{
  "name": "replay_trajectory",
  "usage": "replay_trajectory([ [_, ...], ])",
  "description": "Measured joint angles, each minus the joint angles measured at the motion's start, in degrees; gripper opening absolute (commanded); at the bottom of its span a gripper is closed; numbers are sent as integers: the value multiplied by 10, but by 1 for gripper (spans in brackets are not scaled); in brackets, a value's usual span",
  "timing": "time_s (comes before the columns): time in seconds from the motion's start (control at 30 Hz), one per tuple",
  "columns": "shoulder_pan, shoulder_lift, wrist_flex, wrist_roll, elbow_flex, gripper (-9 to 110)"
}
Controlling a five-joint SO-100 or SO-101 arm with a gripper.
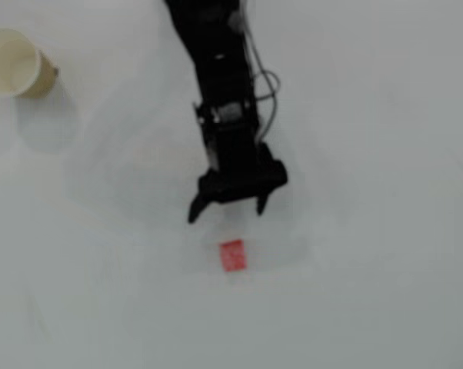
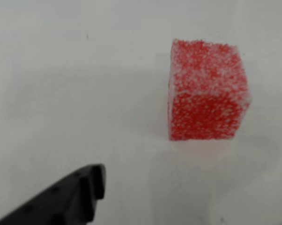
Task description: Pick up the cube and drop it in the cup.
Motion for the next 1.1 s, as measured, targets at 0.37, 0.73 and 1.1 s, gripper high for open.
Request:
replay_trajectory([
  [0.37,26,-113,-4,0,-99,46],
  [0.73,45,-181,-10,0,-166,46],
  [1.1,16,-195,-10,0,-200,46],
])
